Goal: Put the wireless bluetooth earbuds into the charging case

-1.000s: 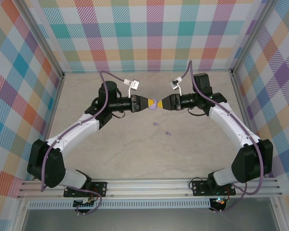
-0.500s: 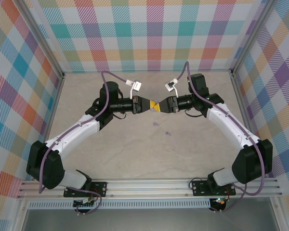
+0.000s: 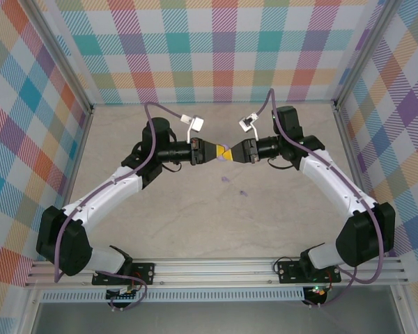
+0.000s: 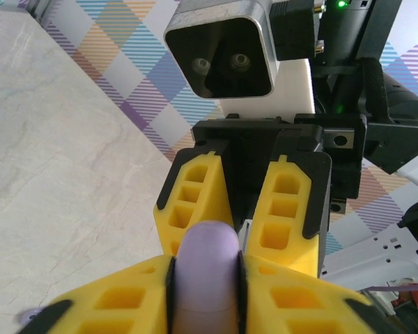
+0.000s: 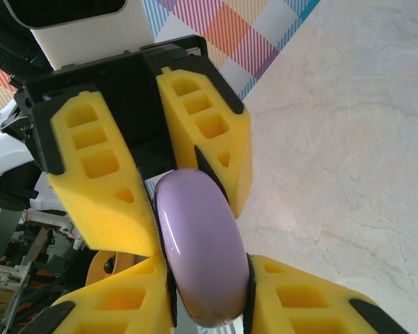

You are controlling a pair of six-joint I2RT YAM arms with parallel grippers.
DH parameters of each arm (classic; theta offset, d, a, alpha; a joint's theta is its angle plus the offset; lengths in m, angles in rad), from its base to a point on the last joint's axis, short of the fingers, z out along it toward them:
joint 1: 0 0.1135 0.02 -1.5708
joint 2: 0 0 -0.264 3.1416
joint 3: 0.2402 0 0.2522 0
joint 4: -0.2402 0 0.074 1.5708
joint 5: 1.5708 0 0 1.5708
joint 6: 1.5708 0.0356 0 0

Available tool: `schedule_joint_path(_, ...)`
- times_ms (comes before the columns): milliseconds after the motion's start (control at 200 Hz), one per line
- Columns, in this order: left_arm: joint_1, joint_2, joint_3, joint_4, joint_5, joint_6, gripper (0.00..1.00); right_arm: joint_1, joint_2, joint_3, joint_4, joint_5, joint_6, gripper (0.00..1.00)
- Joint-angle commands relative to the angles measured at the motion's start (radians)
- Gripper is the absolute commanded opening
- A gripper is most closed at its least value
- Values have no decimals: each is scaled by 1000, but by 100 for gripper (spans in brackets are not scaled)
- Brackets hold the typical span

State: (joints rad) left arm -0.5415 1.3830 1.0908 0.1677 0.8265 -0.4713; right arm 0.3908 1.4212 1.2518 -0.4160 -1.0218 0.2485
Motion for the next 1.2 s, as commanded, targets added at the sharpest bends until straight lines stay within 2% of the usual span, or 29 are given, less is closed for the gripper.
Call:
schedule_joint_path(0,-11,-40,35,-27,1,17,40,7,-25,43,-9,13,-34,25)
schedule_joint_path(95,-12,-50,31,-28,13,17,45,6,-31,44,-13,23,-41,23)
schedule_joint_path(520,-12,-57,30,-74,24,25,47,6,-38,65,-47,46,-70,21)
schedule_joint_path(855,-12,-42,36,-67,99,14,35,5,-36,71,-45,36,-71,22)
schedule_joint_path(1195,-15,-17,48,-82,143,15,35,6,-22,90,-59,29,-76,22)
